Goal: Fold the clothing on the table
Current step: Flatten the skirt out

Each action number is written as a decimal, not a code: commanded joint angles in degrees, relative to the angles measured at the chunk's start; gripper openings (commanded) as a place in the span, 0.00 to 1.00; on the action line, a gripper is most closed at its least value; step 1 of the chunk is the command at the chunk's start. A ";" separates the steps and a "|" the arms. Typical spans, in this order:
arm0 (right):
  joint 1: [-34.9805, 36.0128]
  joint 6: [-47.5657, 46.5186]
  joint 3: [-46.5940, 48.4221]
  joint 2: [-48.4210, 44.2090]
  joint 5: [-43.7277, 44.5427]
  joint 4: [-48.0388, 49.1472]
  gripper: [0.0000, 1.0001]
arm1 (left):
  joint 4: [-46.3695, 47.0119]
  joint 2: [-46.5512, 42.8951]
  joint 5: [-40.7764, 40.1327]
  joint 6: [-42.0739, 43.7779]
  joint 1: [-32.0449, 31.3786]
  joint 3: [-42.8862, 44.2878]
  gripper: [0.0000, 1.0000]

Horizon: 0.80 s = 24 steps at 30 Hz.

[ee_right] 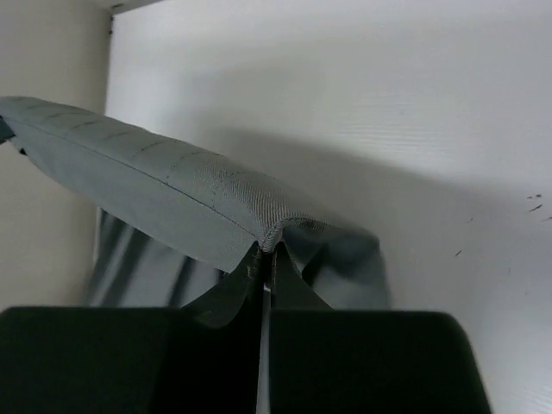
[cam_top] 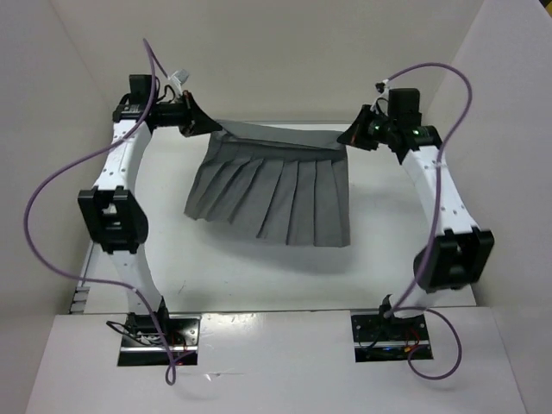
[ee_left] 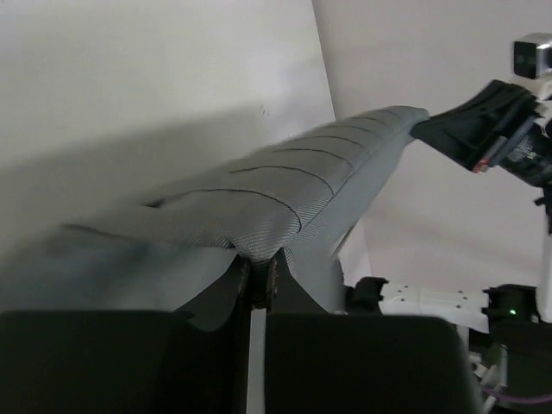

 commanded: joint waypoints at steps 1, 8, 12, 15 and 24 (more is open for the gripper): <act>-4.23 0.75 10.57 2.40 4.40 1.62 0.00 | -2.53 4.57 -1.48 -0.20 2.05 18.47 0.00; -4.14 -1.36 18.08 -0.31 5.97 5.05 0.00 | 0.44 5.67 0.28 -5.73 2.49 32.93 0.00; -4.14 -1.98 13.63 -2.24 5.97 2.42 0.00 | -4.91 2.09 1.34 -0.56 1.79 28.29 0.00; -4.14 -1.98 1.71 -4.53 3.17 2.41 0.00 | 0.67 -6.06 -1.47 0.69 -0.93 4.97 0.00; 4.64 9.08 -36.98 -15.69 -3.51 -7.94 0.00 | 11.52 -21.73 -4.73 1.55 -3.31 -52.29 0.01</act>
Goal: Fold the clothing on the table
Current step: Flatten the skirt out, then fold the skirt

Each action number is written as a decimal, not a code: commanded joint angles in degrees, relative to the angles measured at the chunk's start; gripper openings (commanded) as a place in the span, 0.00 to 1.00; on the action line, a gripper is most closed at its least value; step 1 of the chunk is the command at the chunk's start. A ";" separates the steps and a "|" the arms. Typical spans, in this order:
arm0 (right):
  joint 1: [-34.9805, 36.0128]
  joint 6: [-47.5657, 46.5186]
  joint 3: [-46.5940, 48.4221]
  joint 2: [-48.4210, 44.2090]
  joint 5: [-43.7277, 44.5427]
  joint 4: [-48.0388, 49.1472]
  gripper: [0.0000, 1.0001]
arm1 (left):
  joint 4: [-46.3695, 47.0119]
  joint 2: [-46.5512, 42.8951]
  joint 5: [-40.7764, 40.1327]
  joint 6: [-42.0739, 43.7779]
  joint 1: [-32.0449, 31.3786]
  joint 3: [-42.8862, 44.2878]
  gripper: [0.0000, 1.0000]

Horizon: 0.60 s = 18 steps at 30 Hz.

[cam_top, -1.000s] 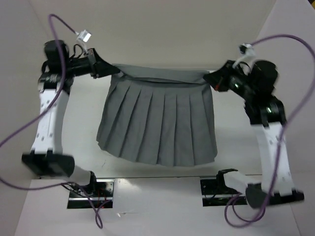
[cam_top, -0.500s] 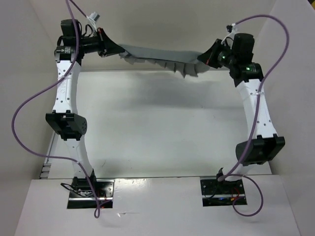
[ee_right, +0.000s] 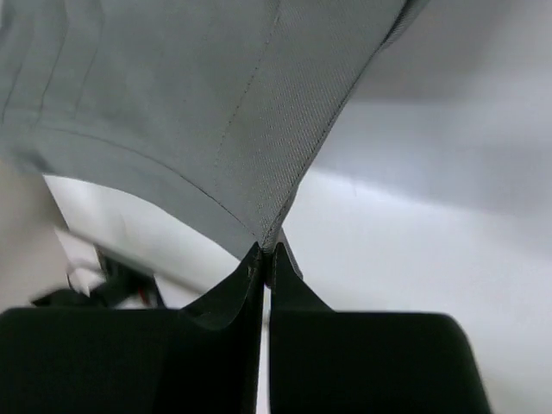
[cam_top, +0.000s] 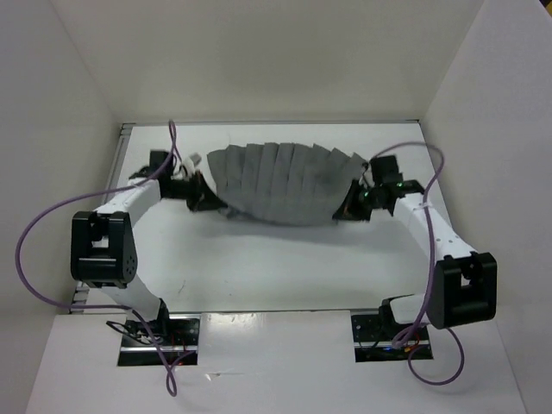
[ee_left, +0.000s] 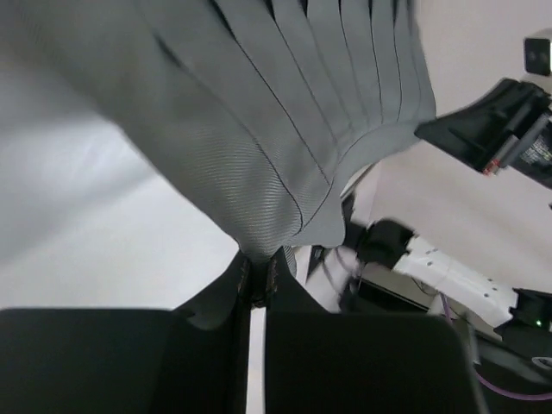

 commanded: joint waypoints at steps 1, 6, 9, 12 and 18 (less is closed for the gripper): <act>6.67 6.27 -8.21 -6.01 -2.32 -9.85 0.00 | -0.72 -6.68 -1.14 3.96 -0.71 -12.51 0.01; 13.56 16.37 -17.19 -15.66 -3.71 -18.03 0.00 | -6.61 -15.02 -1.06 7.40 -1.76 -26.50 0.01; 14.26 18.50 -19.57 -20.15 -4.95 -21.54 0.00 | -10.38 -18.03 -0.25 7.40 -2.29 -28.71 0.02; 14.26 19.99 -19.57 -23.06 -4.43 -25.24 0.00 | -13.64 -19.35 -1.13 8.01 -2.29 -27.58 0.02; 13.22 24.12 -12.55 -25.18 4.35 -30.69 0.00 | -11.82 -19.97 0.26 3.28 -2.29 -18.72 0.03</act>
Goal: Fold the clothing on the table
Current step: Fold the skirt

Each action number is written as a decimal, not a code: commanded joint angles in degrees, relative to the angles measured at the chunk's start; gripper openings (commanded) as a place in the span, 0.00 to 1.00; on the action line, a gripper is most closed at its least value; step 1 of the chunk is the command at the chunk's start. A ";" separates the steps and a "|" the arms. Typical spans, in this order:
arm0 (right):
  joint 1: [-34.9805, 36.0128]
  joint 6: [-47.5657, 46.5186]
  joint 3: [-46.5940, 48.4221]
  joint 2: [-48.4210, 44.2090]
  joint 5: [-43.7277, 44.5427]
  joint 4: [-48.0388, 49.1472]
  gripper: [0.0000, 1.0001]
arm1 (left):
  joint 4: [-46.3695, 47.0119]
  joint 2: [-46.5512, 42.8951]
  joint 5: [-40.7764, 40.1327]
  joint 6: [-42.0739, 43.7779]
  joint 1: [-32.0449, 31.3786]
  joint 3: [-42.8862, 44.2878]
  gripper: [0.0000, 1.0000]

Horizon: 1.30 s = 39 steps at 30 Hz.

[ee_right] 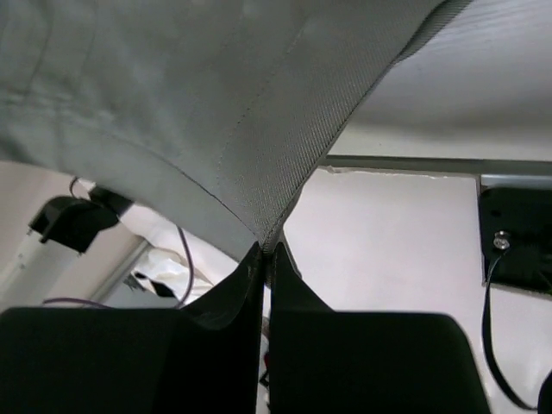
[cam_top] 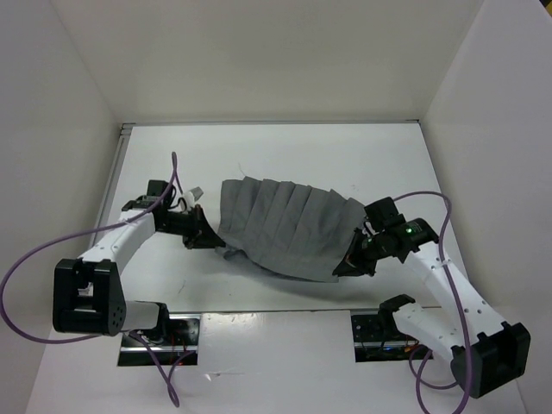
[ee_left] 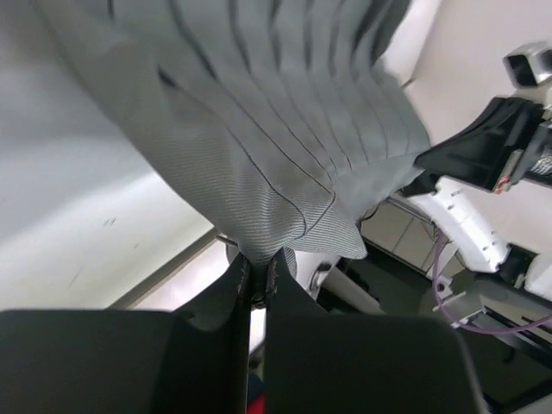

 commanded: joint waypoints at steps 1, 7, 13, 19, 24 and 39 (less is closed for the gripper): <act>-1.44 4.17 6.43 -1.94 5.34 -4.75 0.00 | 2.66 -0.69 2.25 -3.59 -0.11 7.57 0.03; -5.05 4.17 7.06 -2.56 6.58 -3.00 0.00 | 3.99 2.83 2.78 -3.00 -0.11 10.67 0.03; -5.05 4.78 2.49 -10.09 3.86 -8.61 0.00 | -2.49 -2.69 3.40 0.60 -0.11 4.96 0.03; -2.86 12.60 2.66 -18.73 2.71 -10.64 0.00 | -3.14 -9.21 2.79 -2.29 -0.11 5.19 0.03; -0.57 15.78 5.56 -15.50 9.81 -5.73 0.00 | 4.75 -0.44 1.38 -5.53 -0.11 11.71 0.03; -1.97 16.92 5.56 -1.25 24.33 6.05 0.02 | 16.03 24.96 -5.12 -9.67 -5.29 25.34 0.03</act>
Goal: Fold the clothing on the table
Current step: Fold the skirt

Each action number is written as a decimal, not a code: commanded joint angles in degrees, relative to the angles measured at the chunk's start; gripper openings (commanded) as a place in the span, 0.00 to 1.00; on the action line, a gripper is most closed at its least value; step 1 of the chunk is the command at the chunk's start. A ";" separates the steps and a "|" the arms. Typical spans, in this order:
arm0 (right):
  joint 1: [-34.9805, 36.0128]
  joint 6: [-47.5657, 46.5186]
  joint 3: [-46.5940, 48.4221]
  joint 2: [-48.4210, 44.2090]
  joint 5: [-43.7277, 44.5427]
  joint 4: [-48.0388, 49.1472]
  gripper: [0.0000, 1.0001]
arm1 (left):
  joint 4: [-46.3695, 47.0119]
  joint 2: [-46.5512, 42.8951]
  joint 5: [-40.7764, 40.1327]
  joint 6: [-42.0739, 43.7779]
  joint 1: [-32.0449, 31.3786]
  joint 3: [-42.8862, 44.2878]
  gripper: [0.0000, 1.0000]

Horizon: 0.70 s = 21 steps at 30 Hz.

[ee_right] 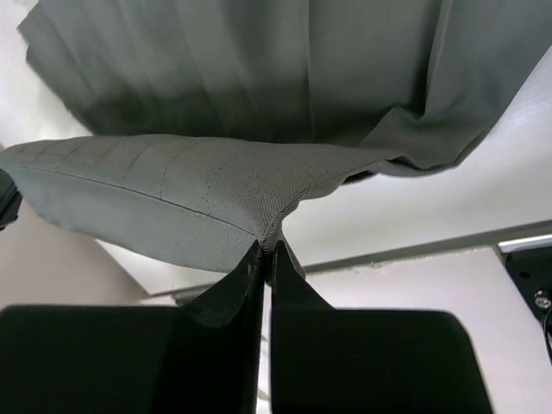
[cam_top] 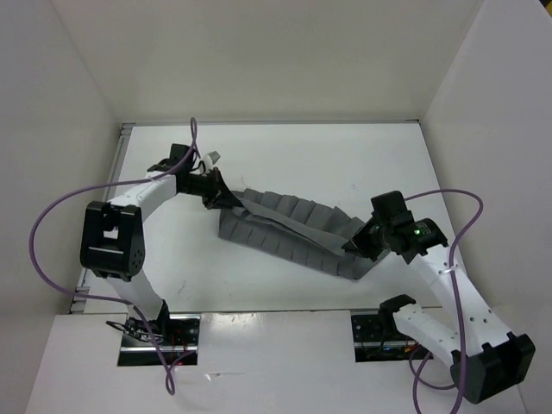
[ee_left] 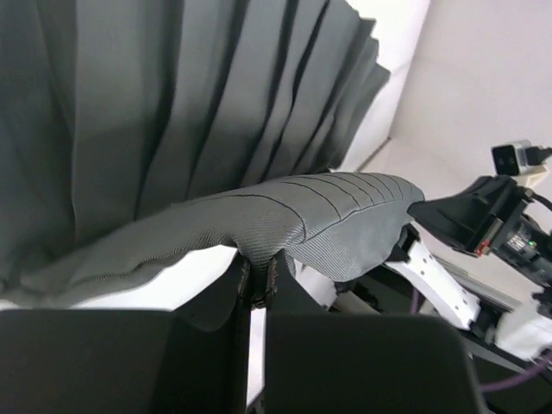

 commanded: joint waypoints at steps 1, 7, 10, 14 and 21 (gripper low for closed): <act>-1.29 0.26 1.48 2.38 6.52 2.69 0.02 | 4.59 3.29 -4.65 -1.45 -0.70 3.70 0.03; -3.05 -1.58 3.93 13.97 13.27 8.75 0.03 | 6.62 13.48 -6.23 -3.21 -3.24 10.55 0.06; -4.28 -2.11 7.88 21.26 18.19 10.08 0.32 | 6.62 19.54 -6.23 -3.82 -4.57 17.90 0.27; -4.81 -2.73 18.31 27.87 26.70 10.87 0.46 | 9.25 24.39 -5.62 -7.69 -4.57 28.21 0.49; -4.81 -5.53 23.99 24.46 29.65 7.98 0.77 | 2.84 17.04 -10.70 -4.63 -3.43 40.19 0.72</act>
